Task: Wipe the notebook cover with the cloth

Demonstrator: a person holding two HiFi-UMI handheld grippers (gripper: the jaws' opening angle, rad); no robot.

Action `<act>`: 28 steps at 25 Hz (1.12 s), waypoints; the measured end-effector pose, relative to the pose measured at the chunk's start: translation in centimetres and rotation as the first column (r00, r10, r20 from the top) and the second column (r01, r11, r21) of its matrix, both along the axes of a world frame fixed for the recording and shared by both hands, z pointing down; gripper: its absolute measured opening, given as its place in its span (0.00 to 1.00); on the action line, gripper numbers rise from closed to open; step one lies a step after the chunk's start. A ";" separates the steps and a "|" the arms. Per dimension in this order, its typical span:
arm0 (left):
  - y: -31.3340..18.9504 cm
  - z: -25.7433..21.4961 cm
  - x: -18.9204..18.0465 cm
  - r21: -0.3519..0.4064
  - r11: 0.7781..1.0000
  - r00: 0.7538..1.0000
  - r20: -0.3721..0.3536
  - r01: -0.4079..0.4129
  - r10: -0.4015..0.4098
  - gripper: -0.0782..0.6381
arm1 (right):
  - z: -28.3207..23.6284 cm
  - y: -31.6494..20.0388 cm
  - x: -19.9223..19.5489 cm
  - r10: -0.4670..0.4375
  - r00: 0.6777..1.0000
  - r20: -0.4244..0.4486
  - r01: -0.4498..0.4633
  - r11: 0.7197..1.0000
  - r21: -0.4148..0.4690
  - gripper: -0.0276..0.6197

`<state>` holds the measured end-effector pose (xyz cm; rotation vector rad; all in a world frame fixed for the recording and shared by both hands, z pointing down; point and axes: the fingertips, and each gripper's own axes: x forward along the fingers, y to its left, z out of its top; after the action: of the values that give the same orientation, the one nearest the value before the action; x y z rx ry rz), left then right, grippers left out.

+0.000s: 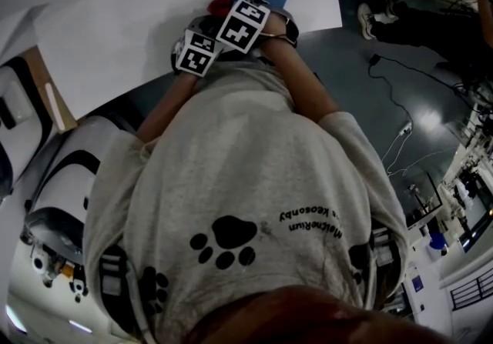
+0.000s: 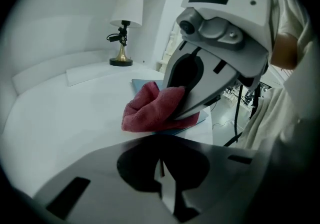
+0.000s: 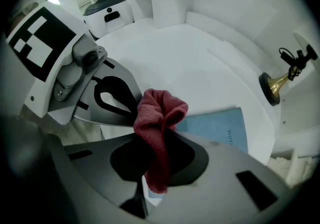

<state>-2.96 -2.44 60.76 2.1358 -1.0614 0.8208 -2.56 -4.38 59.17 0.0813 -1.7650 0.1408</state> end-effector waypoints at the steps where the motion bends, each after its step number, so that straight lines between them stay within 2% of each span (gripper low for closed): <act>1: 0.1 0.0 -0.1 -0.002 1.000 1.000 -0.001 0.000 0.000 0.13 | -0.1 0.1 -0.1 0.000 1.000 0.000 0.000 1.000 -0.006 0.13; 8: 0.3 0.3 -0.5 -0.012 1.000 1.000 -0.005 0.001 -0.001 0.13 | 0.1 0.3 1.2 0.036 0.999 -0.008 -0.036 0.999 -0.020 0.13; 17: 0.3 0.2 -0.3 -0.019 1.000 1.000 -0.008 0.000 -0.001 0.13 | -0.1 0.9 7.3 0.152 0.987 -0.045 -0.154 0.987 -0.047 0.13; 28: 0.5 0.2 -0.6 -0.014 1.000 1.000 0.000 -0.001 0.001 0.13 | 0.0 1.7 12.3 0.261 0.960 -0.105 -0.267 0.963 -0.043 0.13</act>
<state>-3.52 -1.90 60.92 2.1251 -1.0515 0.8262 9.74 -2.64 59.20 0.2786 -1.6439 0.3751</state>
